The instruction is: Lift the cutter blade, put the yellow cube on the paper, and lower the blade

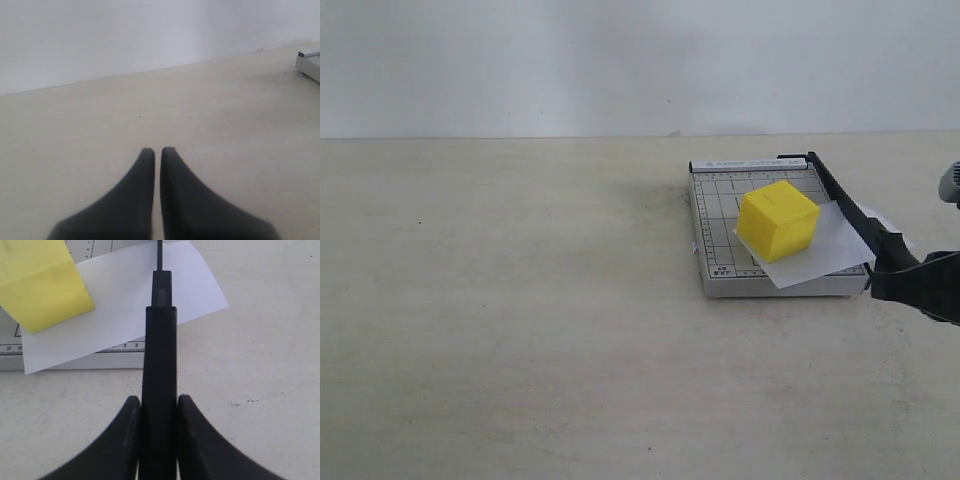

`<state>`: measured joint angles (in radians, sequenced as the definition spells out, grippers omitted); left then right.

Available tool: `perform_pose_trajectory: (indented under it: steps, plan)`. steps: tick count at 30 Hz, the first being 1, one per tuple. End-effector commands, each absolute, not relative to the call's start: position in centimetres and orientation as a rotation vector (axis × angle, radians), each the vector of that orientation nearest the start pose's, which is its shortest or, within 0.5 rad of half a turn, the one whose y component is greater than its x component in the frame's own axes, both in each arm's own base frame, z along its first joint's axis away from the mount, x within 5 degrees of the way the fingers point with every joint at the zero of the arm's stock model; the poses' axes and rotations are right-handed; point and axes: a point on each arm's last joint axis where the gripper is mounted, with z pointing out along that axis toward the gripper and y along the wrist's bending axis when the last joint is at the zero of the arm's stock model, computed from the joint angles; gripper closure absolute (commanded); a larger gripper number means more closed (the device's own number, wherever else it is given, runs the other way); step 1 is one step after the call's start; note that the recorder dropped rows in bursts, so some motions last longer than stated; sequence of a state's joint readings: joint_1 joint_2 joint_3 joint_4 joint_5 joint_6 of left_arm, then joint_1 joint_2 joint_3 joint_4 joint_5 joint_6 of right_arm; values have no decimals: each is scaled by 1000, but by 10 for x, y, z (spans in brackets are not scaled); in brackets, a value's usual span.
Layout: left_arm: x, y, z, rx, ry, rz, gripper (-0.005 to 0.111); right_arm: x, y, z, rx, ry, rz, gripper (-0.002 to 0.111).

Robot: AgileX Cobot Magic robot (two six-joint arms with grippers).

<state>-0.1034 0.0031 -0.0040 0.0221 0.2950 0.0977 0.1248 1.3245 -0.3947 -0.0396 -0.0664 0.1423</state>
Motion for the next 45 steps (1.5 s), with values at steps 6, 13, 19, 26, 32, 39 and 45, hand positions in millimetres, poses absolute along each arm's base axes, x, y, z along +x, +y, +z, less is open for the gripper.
perform_pose_trajectory:
  steps: [6,13,19,26,32,39,45]
  plan:
    - [54,-5,186,190,1770,12,102,192,25,123,-20,2720,64,108]
    - [54,-5,186,190,1770,12,102,195,25,117,-21,2716,67,108]
    - [54,-5,186,190,1770,12,102,196,25,117,-21,2711,68,108]
    - [54,-5,186,190,1770,12,102,198,26,118,-17,2695,72,108]
    - [54,-5,186,190,1770,12,102,198,26,152,0,2499,107,63]
    - [54,-5,186,190,1770,12,102,212,27,207,17,2269,143,45]
    - [54,-5,186,190,1770,12,102,194,29,263,-82,1931,146,46]
